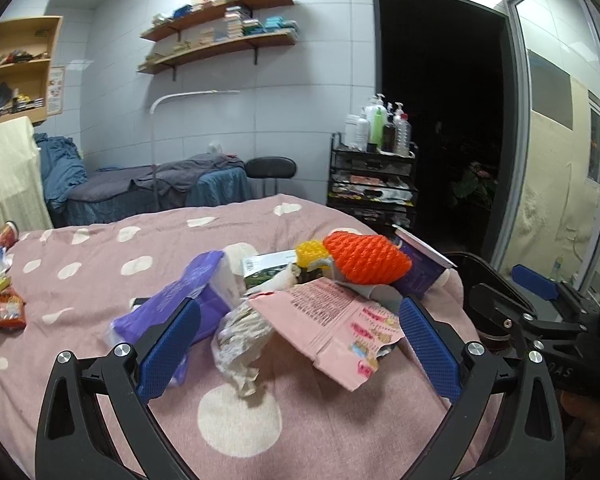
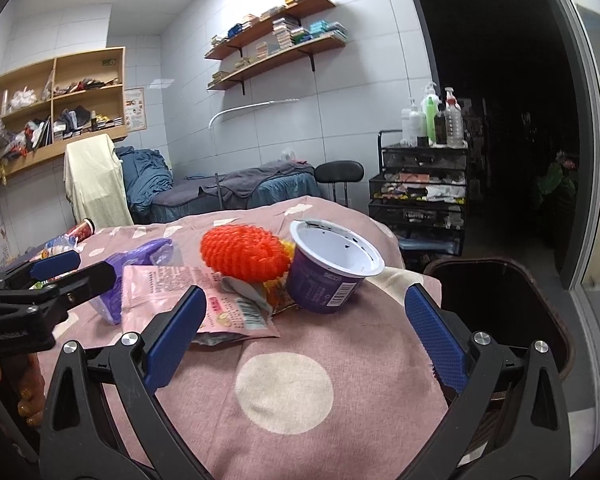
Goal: Collect trash
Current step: 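Grasp the orange mesh net with the left gripper while the right grasps the yogurt cup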
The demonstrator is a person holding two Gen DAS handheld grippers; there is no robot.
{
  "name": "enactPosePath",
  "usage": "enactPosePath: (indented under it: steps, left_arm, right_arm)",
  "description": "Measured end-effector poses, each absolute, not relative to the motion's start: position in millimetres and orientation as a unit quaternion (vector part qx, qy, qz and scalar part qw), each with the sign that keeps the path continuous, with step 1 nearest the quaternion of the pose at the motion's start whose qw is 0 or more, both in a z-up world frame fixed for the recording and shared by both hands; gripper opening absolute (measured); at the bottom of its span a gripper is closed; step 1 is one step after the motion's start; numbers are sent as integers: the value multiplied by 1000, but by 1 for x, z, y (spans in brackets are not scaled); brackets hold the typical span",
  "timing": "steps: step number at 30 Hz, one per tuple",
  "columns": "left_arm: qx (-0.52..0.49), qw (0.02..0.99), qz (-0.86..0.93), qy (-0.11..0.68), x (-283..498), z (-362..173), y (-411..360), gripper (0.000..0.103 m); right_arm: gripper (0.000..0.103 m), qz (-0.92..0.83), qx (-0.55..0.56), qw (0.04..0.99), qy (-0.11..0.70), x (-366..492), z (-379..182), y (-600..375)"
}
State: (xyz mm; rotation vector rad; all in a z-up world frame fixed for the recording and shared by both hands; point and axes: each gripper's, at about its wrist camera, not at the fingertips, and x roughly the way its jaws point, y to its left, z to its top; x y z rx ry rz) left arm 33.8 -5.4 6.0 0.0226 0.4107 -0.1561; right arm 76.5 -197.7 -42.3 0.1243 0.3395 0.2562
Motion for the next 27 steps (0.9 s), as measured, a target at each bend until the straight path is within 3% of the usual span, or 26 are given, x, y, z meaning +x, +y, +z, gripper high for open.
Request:
enactPosePath:
  steps: [6, 21, 23, 27]
  left_arm:
    - [14, 947, -146, 284, 81, 10, -23, 98]
    - [167, 904, -158, 360, 149, 3, -79, 97]
    - [179, 902, -152, 361, 153, 2, -81, 90]
    - [166, 904, -152, 363, 158, 2, -76, 66]
  right_arm:
    - [98, 121, 108, 964, 210, 111, -48, -217]
    - [98, 114, 160, 946, 258, 143, -62, -249]
    - [98, 113, 169, 943, 264, 147, -64, -253]
    - [98, 133, 189, 933, 274, 156, -67, -258]
